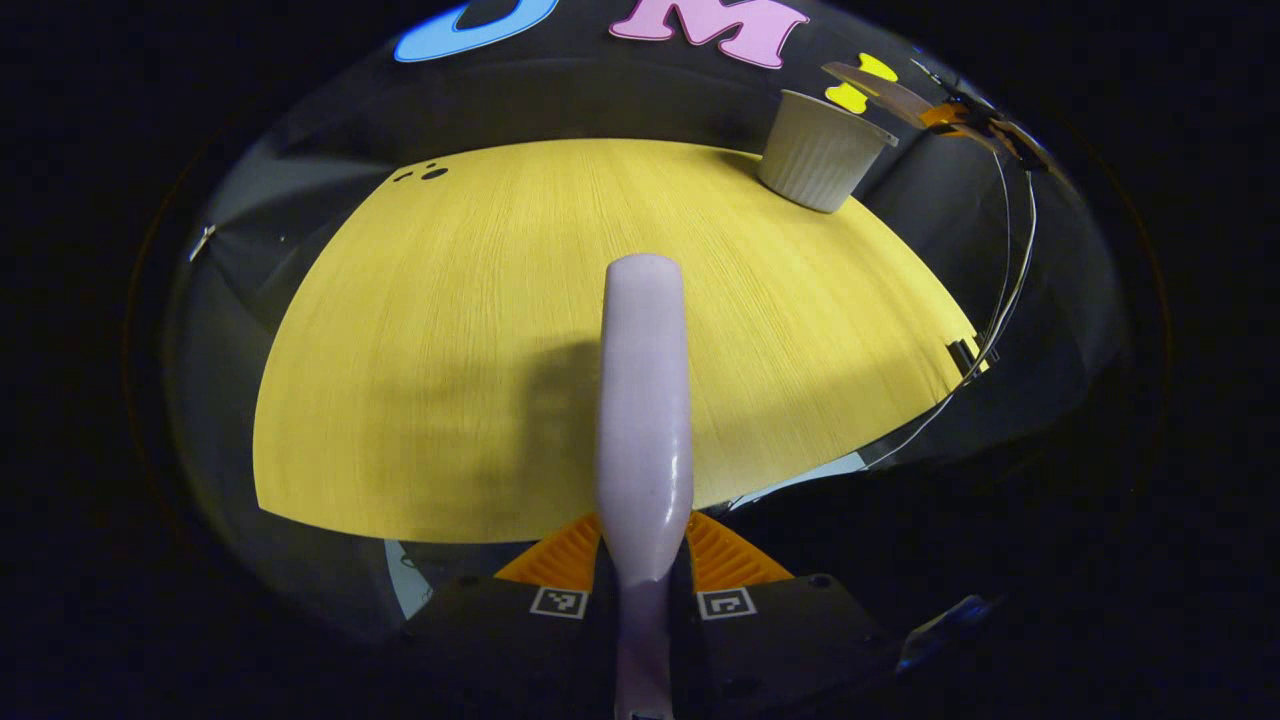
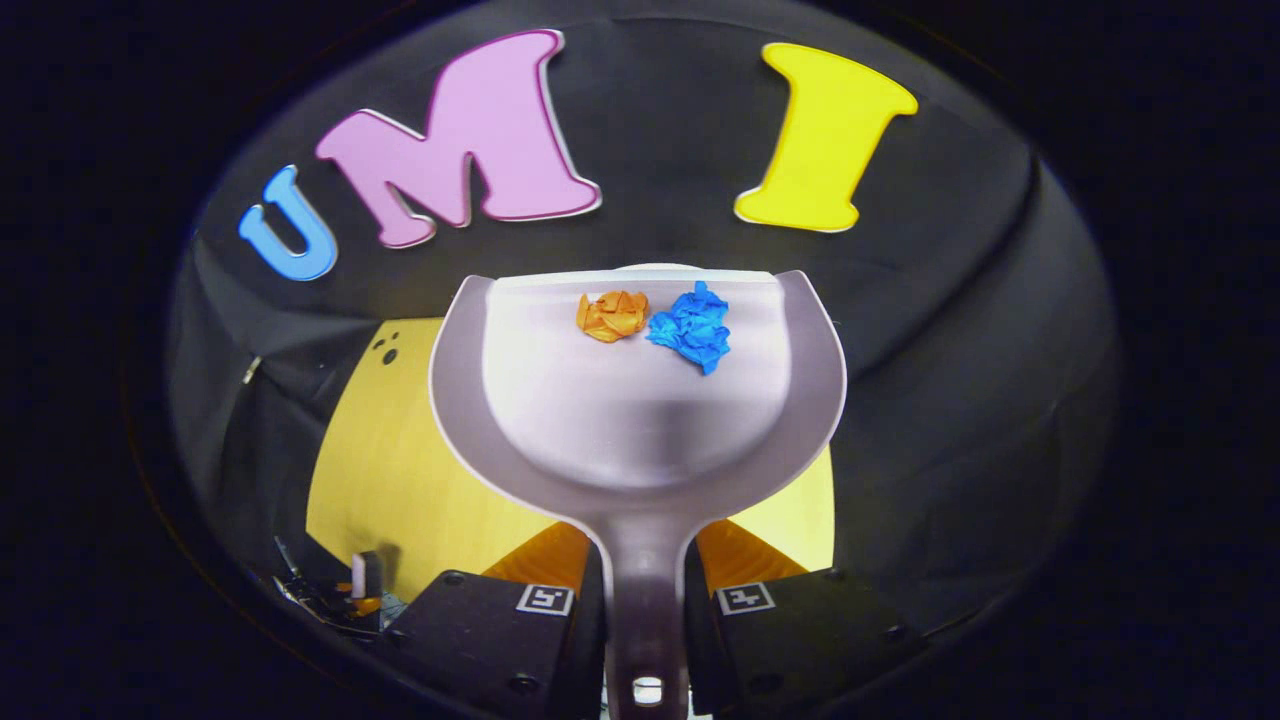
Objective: Pick up the small broom and dustpan from the desktop, sweep the trash into the dustpan with the broom, and then empty the trash into the garbage bin.
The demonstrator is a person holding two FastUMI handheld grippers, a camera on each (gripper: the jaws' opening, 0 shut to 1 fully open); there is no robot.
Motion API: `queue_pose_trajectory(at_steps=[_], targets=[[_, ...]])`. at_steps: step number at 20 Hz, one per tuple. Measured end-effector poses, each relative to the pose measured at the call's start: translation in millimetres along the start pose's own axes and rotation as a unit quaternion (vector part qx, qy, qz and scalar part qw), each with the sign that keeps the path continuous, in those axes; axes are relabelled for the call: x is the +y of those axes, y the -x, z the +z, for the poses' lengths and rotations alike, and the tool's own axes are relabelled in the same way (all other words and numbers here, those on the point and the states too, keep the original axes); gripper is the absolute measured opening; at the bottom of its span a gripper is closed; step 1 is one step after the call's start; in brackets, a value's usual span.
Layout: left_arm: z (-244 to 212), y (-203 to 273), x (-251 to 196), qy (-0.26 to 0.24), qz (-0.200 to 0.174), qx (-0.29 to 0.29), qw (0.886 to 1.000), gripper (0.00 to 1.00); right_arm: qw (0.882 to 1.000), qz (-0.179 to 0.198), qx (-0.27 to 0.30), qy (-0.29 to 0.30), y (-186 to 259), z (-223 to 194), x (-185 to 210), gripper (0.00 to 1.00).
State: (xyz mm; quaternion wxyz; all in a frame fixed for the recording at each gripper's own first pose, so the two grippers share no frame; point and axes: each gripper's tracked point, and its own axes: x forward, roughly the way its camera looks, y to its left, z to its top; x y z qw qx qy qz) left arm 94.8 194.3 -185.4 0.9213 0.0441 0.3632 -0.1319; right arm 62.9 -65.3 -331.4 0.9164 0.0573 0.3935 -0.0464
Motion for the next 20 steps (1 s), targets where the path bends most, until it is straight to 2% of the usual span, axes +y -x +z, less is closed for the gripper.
queue_pose_trajectory(at_steps=[1,2,5,8,12,13,14,17,18,20], targets=[[7.3,0.4,0.6,-0.002,-0.001,-0.002,1.000,0.25,1.000,-0.020,-0.001,0.006,-4.7,-1.3,-2.0,0.33],[14.4,0.8,-0.1,-0.005,-0.002,-0.004,1.000,0.27,0.999,-0.037,-0.003,0.013,-7.7,-2.2,-4.0,0.37],[33.9,-0.4,0.4,-0.019,-0.003,-0.008,1.000,0.27,0.996,-0.078,-0.014,0.038,-6.0,-0.9,-9.9,0.37],[43.1,0.4,2.1,-0.045,-0.002,-0.002,0.999,0.26,0.988,-0.125,-0.021,0.089,-10.5,-2.4,-21.7,0.37],[49.2,-2.3,5.1,-0.059,-0.001,0.010,0.998,0.26,0.969,-0.189,-0.070,0.143,-21.2,12.1,-41.4,0.37],[49.6,-3.8,4.1,-0.054,-0.004,0.010,0.998,0.26,0.964,-0.203,-0.076,0.155,-22.4,13.1,-44.2,0.41],[51.3,-4.9,1.7,-0.044,-0.011,0.010,0.999,0.24,0.958,-0.216,-0.083,0.168,-21.3,12.2,-44.7,0.37],[54.9,-7.0,-0.6,-0.019,-0.019,0.006,1.000,0.26,0.944,-0.239,-0.097,0.207,-20.3,13.1,-45.1,0.37],[56.4,-7.0,0.4,-0.012,-0.019,0.004,1.000,0.24,0.937,-0.248,-0.099,0.225,-20.4,14.5,-46.7,0.37],[57.0,-6.3,2.4,0.000,-0.019,0.001,1.000,0.26,0.913,-0.284,-0.111,0.272,-12.9,23.6,-50.2,0.37]])
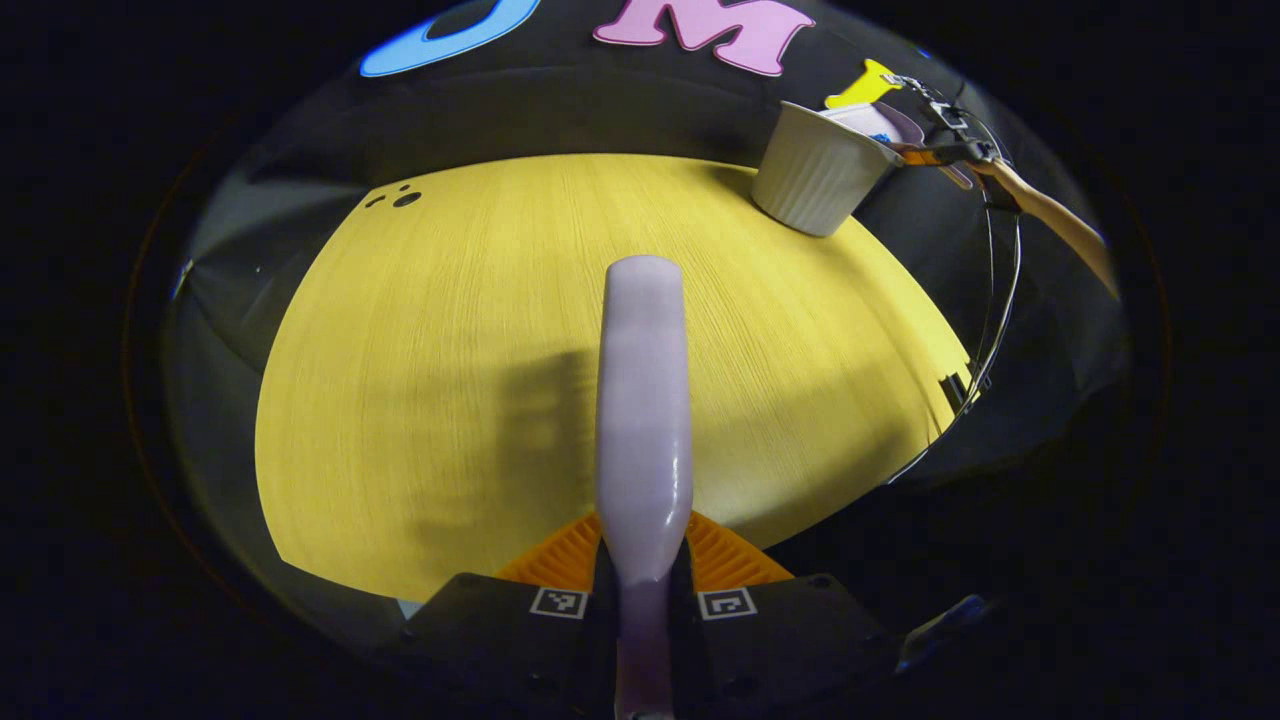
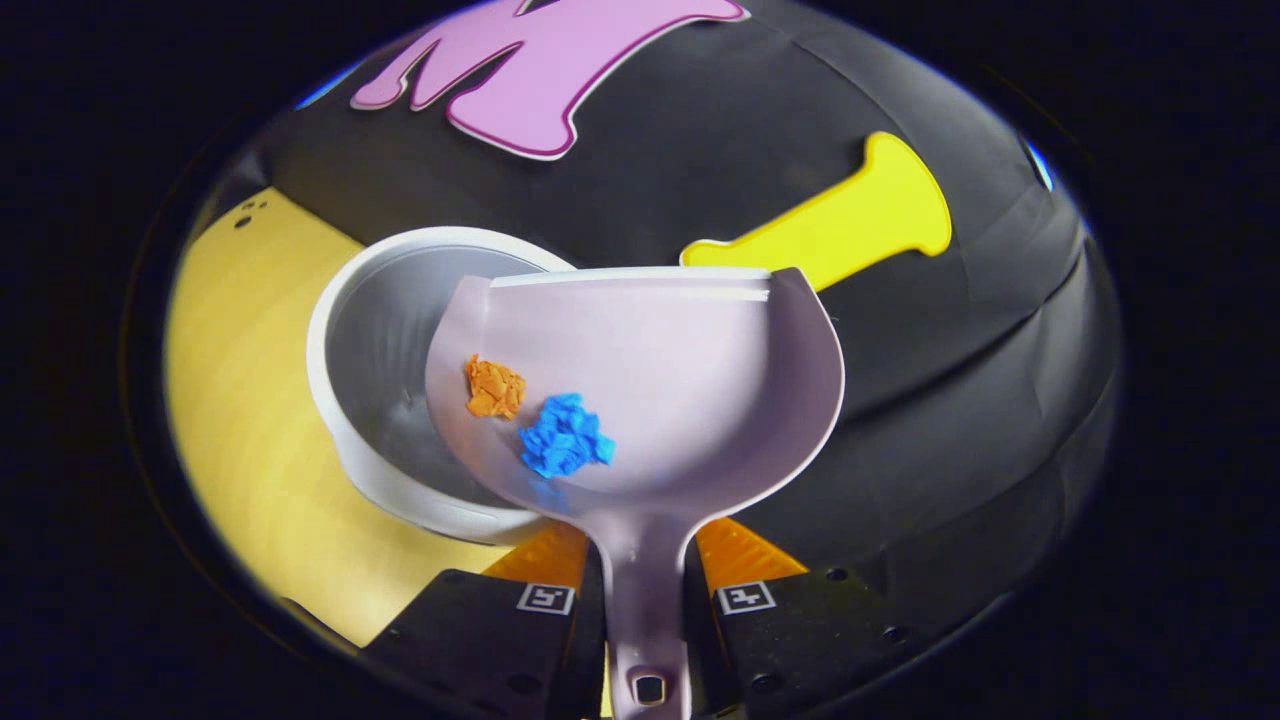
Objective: Pick up the small broom and dustpan from the desktop, sweep the trash into the dustpan with the broom, and then empty the trash into the garbage bin.
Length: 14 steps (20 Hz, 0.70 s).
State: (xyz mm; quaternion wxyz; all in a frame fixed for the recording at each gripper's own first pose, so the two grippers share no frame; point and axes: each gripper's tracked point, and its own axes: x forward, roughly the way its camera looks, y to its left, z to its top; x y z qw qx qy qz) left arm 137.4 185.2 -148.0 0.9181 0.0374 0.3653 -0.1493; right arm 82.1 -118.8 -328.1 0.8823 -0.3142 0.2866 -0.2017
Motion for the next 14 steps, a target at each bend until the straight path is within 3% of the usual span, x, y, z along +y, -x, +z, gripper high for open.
queue_pose_trajectory(at_steps=[4,8,9,10,14], targets=[[1.2,0.5,4.5,0.007,0.008,-0.003,1.000,0.26,0.994,-0.064,-0.018,0.085,5.7,5.0,-7.3,0.37],[-1.5,1.4,8.5,0.018,0.007,0.002,1.000,0.26,0.986,-0.096,-0.030,0.134,8.0,8.9,-9.6,0.33],[-1.6,0.8,9.1,0.018,0.007,0.003,1.000,0.26,0.982,-0.104,-0.034,0.156,9.2,12.7,-10.4,0.41],[-1.6,1.0,9.9,0.018,0.008,0.004,1.000,0.26,0.977,-0.113,-0.040,0.178,9.9,16.6,-13.4,0.33],[-3.9,1.0,9.7,0.022,0.009,0.005,1.000,0.26,0.949,-0.140,-0.070,0.274,21.6,29.9,-28.9,0.37]])
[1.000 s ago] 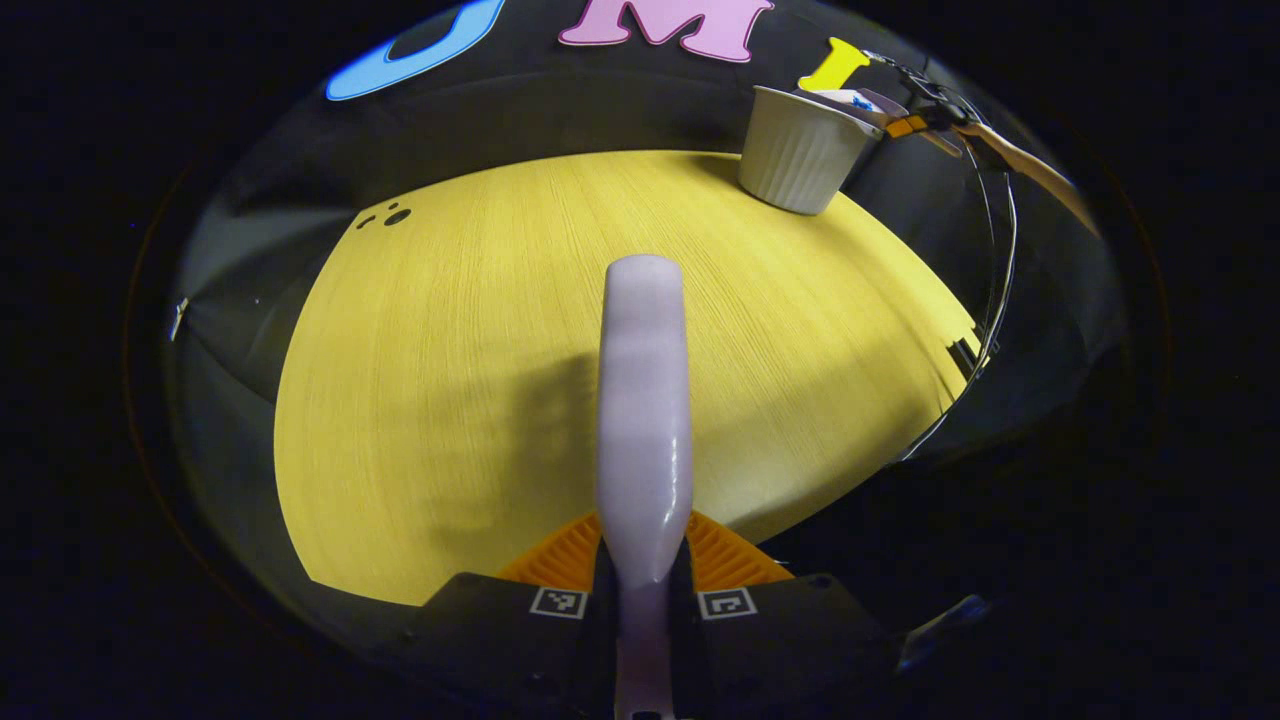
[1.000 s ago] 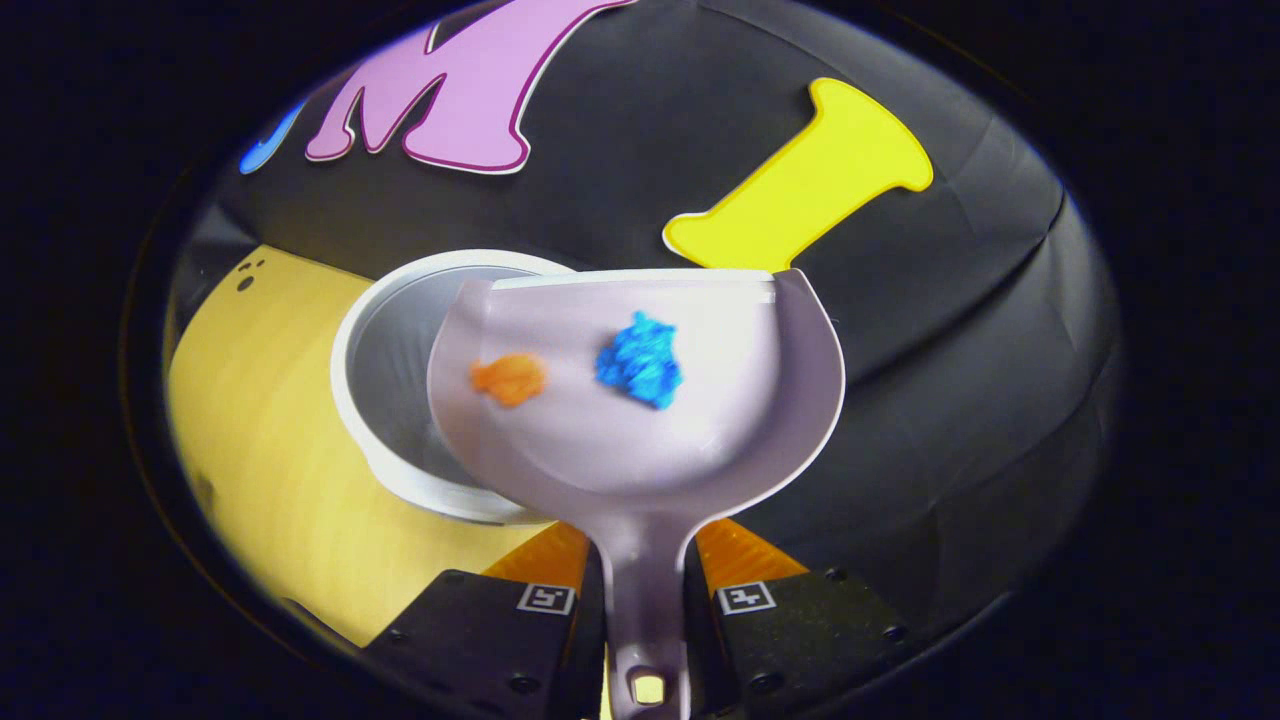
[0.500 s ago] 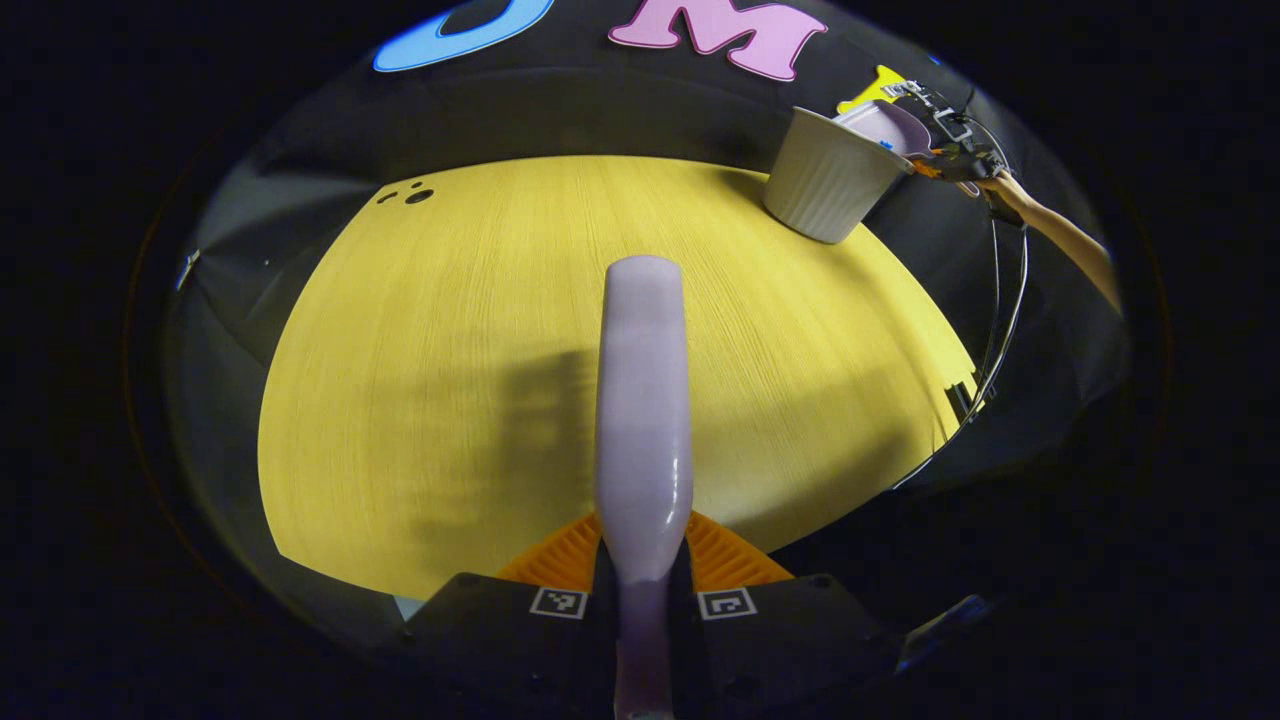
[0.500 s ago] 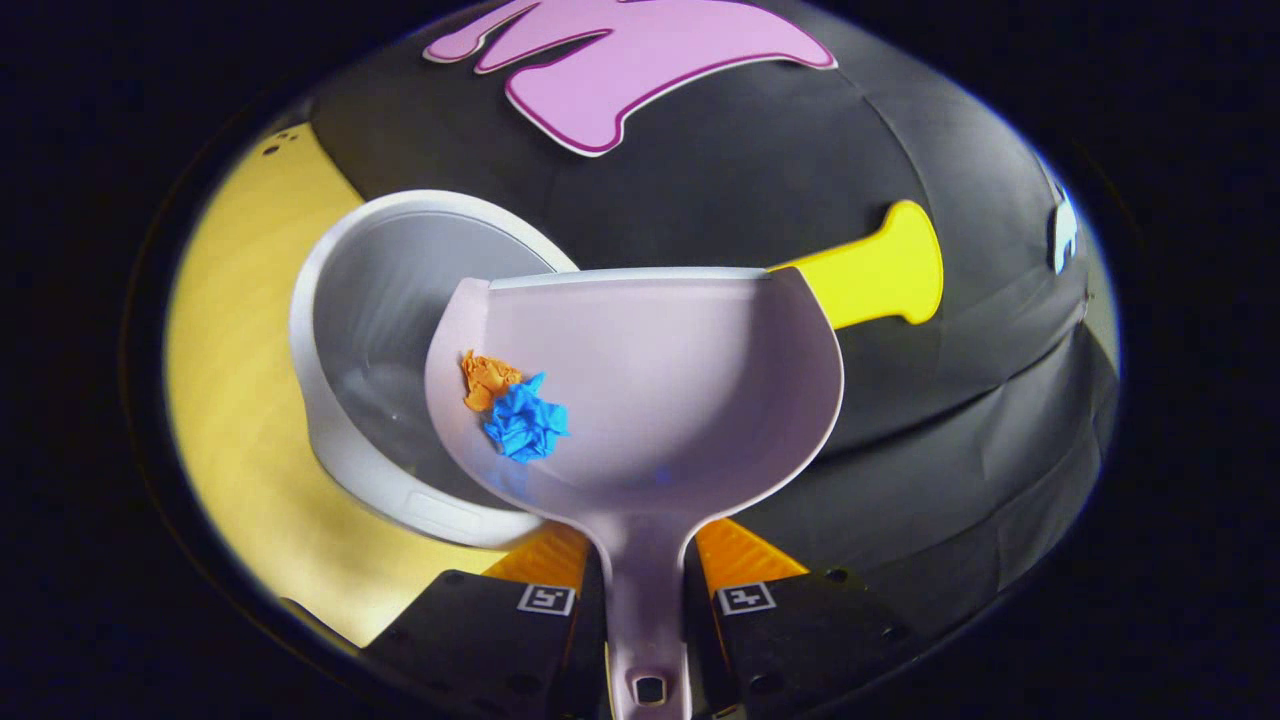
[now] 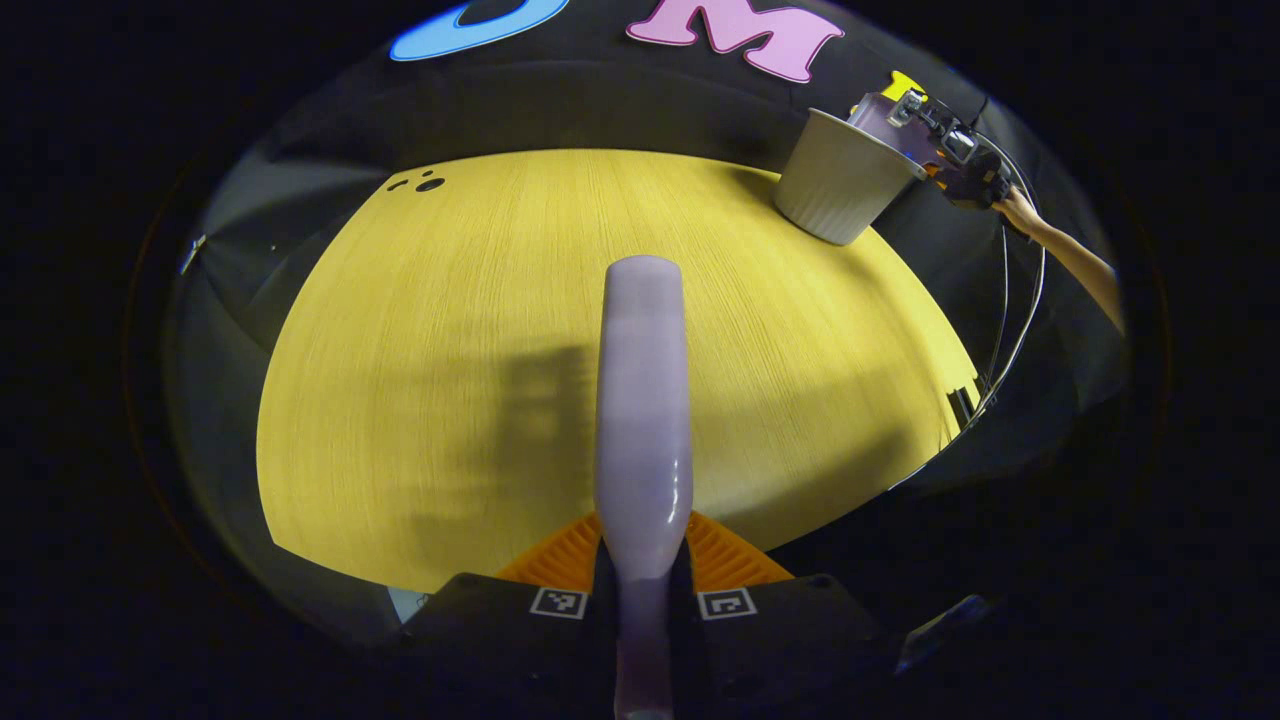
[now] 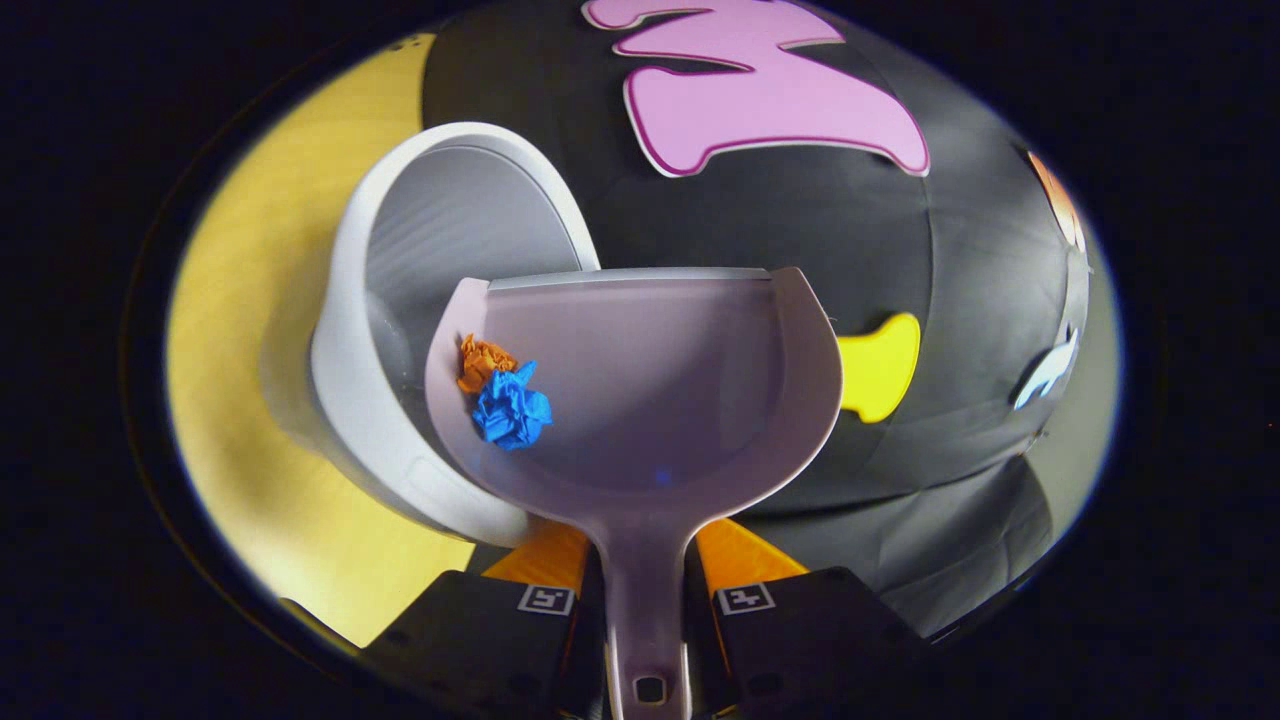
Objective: Pick up the small broom and dustpan from the desktop, sweep the trash into the dustpan with the broom, and then empty the trash into the garbage bin.
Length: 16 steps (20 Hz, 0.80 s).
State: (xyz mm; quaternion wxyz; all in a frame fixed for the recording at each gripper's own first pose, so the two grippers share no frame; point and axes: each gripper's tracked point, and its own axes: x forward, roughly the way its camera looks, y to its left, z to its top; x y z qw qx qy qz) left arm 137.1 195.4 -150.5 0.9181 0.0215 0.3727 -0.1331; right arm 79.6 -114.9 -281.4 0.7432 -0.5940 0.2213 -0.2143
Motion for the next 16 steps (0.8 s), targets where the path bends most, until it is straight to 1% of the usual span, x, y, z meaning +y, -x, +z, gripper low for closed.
queue_pose_trajectory(at_steps=[3,4,5,6,8,9,10,12,13,15,16], targets=[[-0.4,0.3,-3.6,-0.012,0.004,-0.003,1.000,0.26,0.998,-0.009,-0.035,0.060,0.5,-1.0,-18.1,0.37],[0.6,1.2,-5.7,-0.015,0.003,-0.004,1.000,0.26,0.996,-0.013,-0.044,0.080,-9.0,-9.2,-20.4,0.37],[1.0,1.3,-7.8,-0.016,0.002,-0.005,1.000,0.26,0.994,-0.017,-0.053,0.099,-13.3,-14.7,-24.6,0.41],[2.2,1.7,-9.7,-0.015,0.000,-0.006,1.000,0.26,0.991,-0.019,-0.062,0.115,-16.9,-19.7,-28.2,0.37],[2.6,2.7,-13.9,-0.012,-0.001,-0.010,1.000,0.26,0.989,-0.017,-0.069,0.128,-18.2,-29.0,-29.1,0.37],[2.3,2.7,-15.4,-0.010,0.000,-0.011,1.000,0.26,0.990,-0.013,-0.068,0.124,-17.6,-30.3,-28.0,0.34],[2.4,2.8,-16.1,-0.008,0.000,-0.012,1.000,0.26,0.990,-0.010,-0.066,0.122,-16.9,-23.9,-27.3,0.37],[1.8,3.1,-18.5,-0.002,0.001,-0.015,1.000,0.26,0.993,0.000,-0.050,0.109,-18.4,-24.0,-27.9,0.37],[2.8,3.5,-19.3,0.005,0.000,-0.018,1.000,0.27,0.995,0.010,-0.043,0.088,-19.0,-22.4,-28.4,0.37],[8.4,4.3,-20.3,0.022,0.003,-0.028,0.999,0.24,0.998,0.032,-0.031,0.036,-14.7,-20.4,-30.8,0.37],[10.9,5.4,-20.6,0.029,0.003,-0.034,0.999,0.27,0.999,0.041,-0.024,0.011,-13.3,-19.4,-33.9,0.37]])
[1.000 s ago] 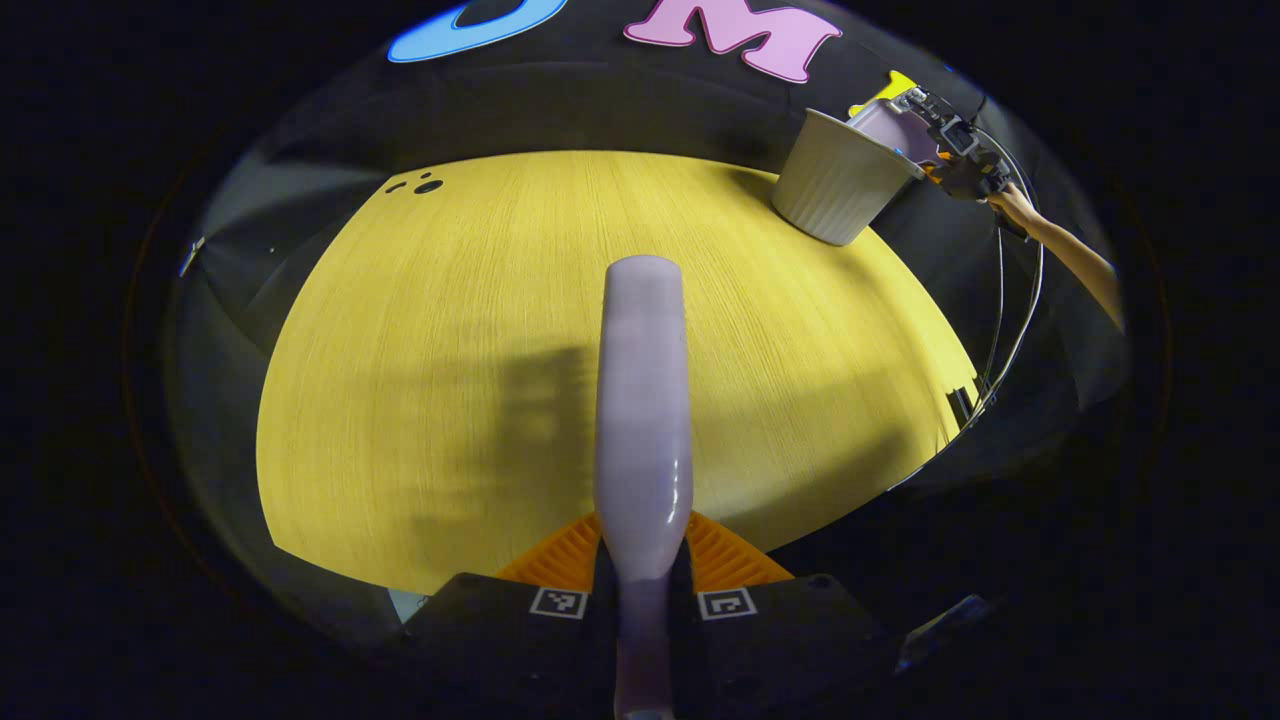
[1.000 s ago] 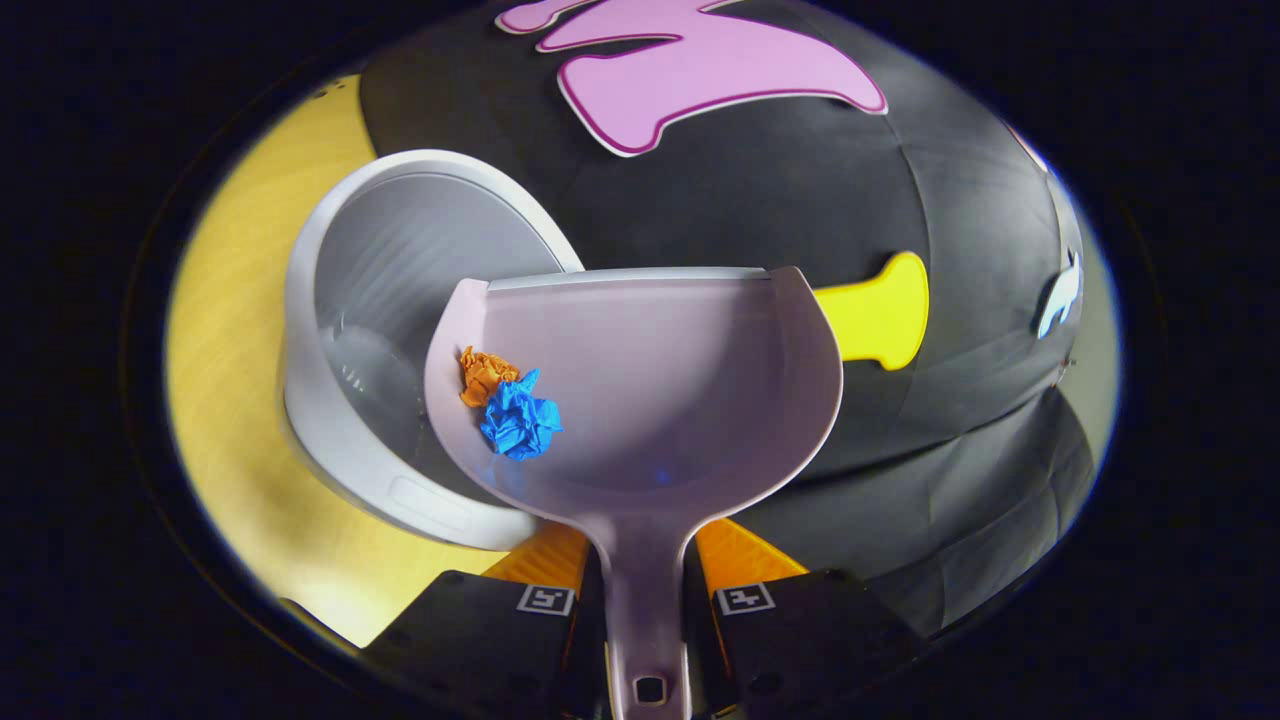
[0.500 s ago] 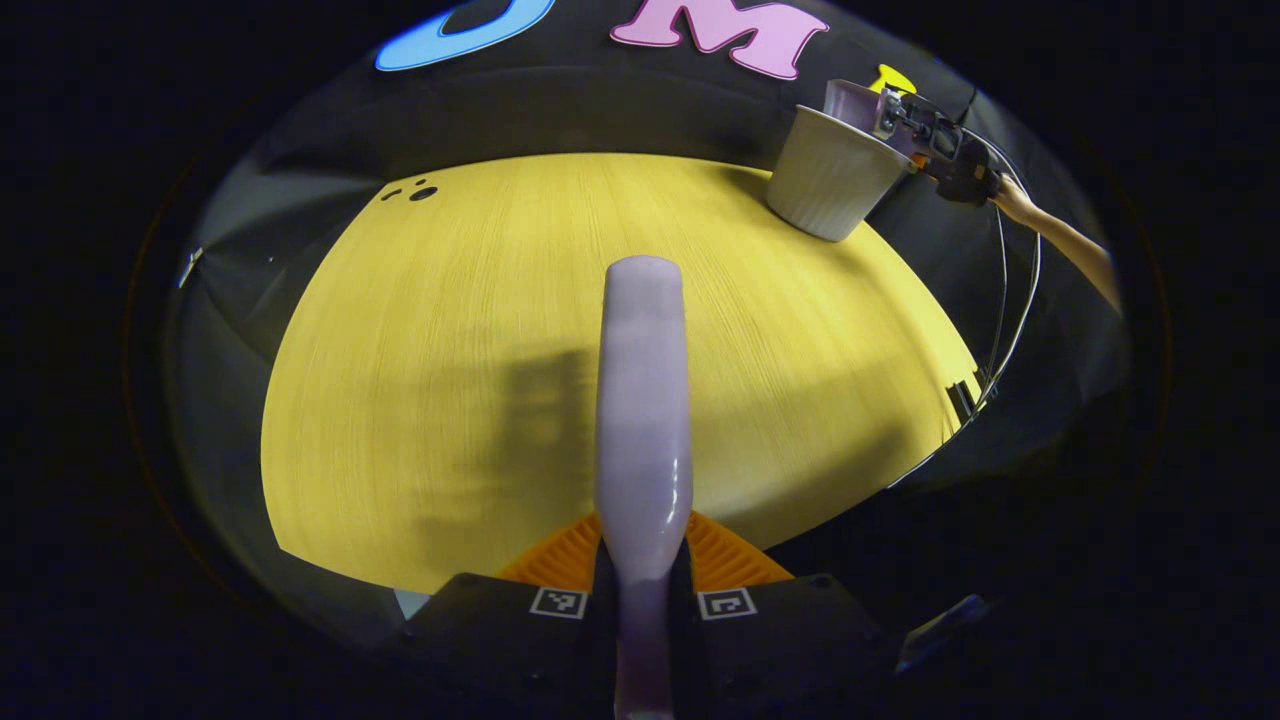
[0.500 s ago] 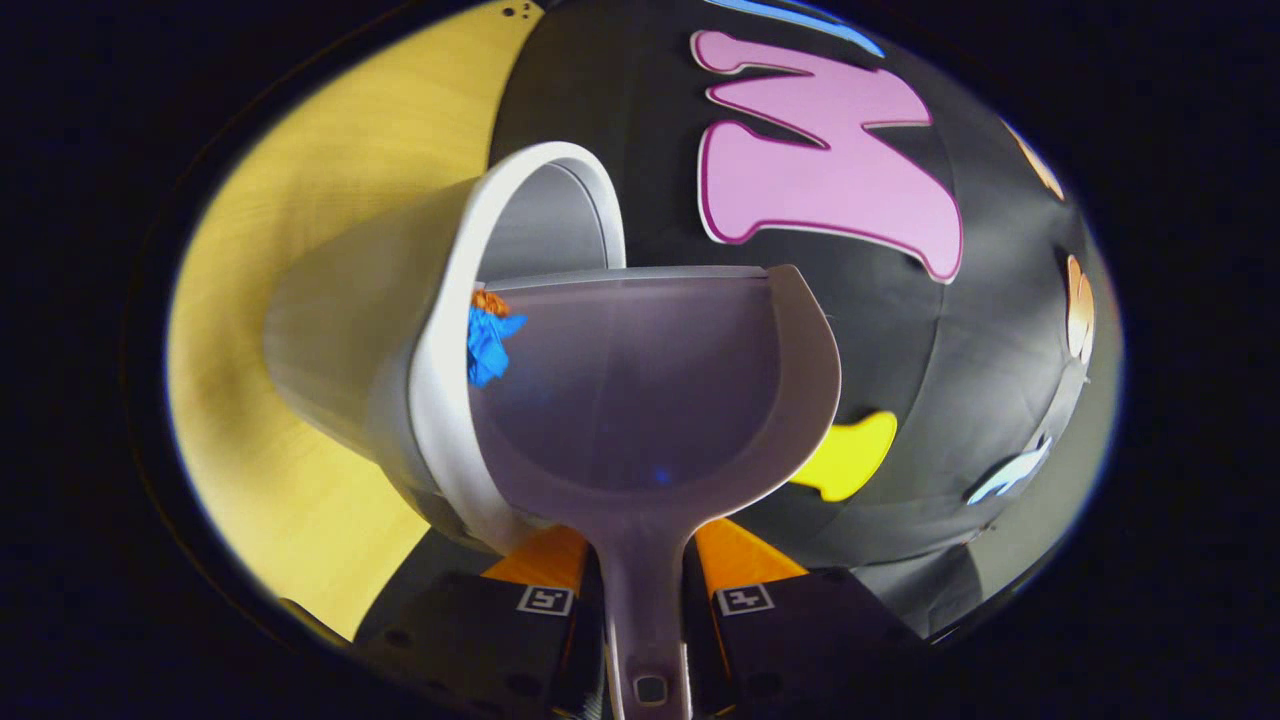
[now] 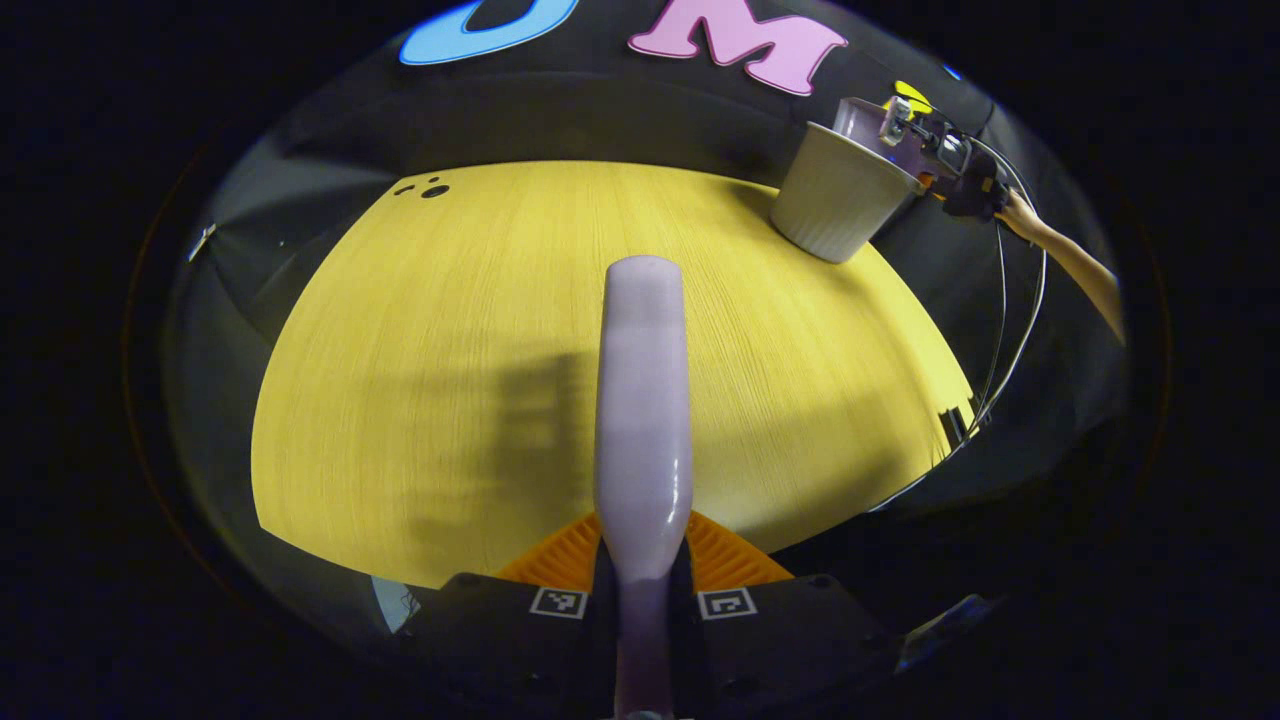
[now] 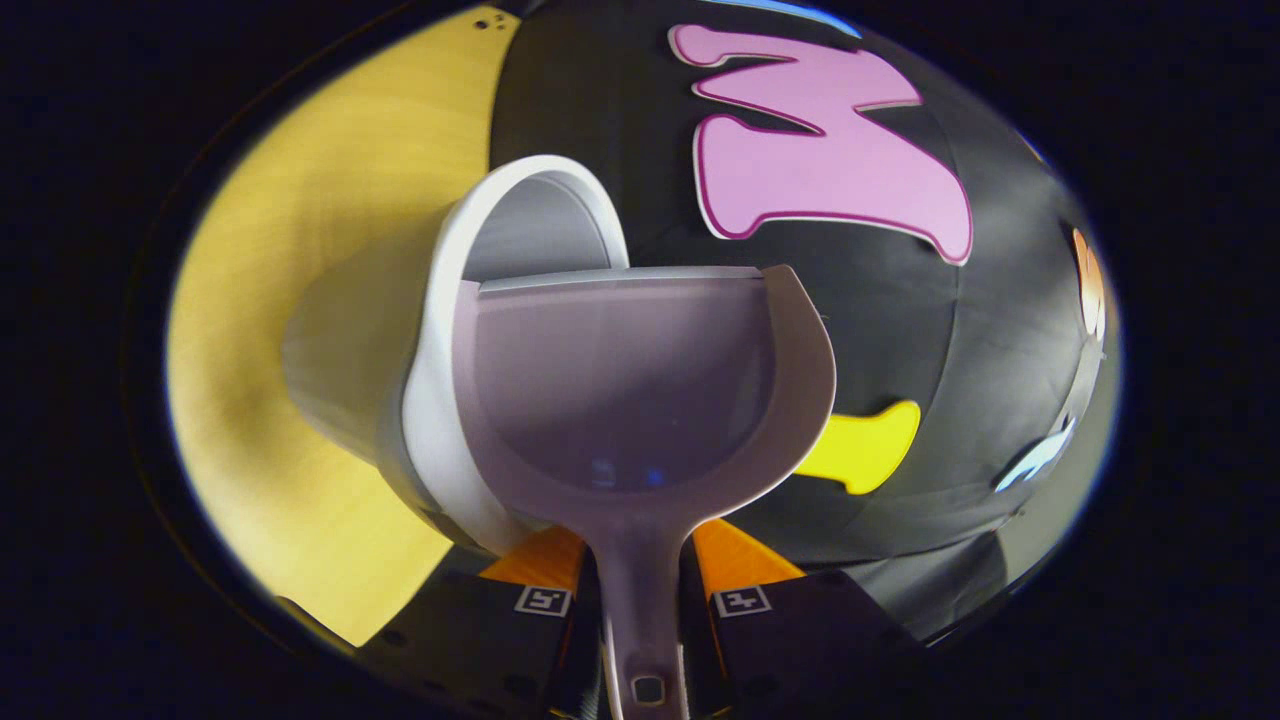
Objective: Pick up the small broom and dustpan from the desktop, sweep the trash into the dustpan with the broom, and then empty the trash into the garbage bin.
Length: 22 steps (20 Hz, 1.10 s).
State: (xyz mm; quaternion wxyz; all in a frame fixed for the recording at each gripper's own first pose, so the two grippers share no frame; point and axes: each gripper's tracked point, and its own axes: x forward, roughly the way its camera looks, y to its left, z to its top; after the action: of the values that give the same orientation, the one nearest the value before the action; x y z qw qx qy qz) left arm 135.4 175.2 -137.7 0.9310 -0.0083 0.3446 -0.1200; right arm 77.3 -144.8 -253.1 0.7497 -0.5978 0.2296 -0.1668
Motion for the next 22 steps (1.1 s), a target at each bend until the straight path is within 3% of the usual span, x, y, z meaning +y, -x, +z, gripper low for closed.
queue_pose_trajectory(at_steps=[5,11,12,17,19,20,22], targets=[[13.5,5.8,-1.9,0.004,0.005,-0.027,1.000,0.25,0.993,0.026,0.022,-0.112,10.9,-4.7,-3.6,0.37],[12.5,10.4,-0.2,-0.018,0.027,-0.049,0.998,0.25,0.966,0.053,0.038,-0.250,43.3,-10.8,-24.5,0.34],[9.1,9.6,-2.5,-0.019,0.026,-0.048,0.998,0.26,0.959,0.060,0.032,-0.276,49.3,-6.7,-29.6,0.39],[-2.3,8.8,-20.2,-0.014,0.015,-0.051,0.999,0.26,0.917,0.094,0.000,-0.388,79.2,11.2,-46.1,0.37],[-3.5,6.7,-27.0,-0.017,0.012,-0.057,0.998,0.26,0.899,0.128,-0.016,-0.419,75.5,19.4,-44.2,0.39],[-4.1,5.5,-29.6,-0.019,0.011,-0.059,0.998,0.24,0.887,0.148,-0.021,-0.436,76.5,20.8,-42.0,0.34],[-4.1,2.7,-33.1,-0.018,0.013,-0.063,0.998,0.27,0.869,0.179,-0.029,-0.460,79.7,22.8,-40.4,0.34]])
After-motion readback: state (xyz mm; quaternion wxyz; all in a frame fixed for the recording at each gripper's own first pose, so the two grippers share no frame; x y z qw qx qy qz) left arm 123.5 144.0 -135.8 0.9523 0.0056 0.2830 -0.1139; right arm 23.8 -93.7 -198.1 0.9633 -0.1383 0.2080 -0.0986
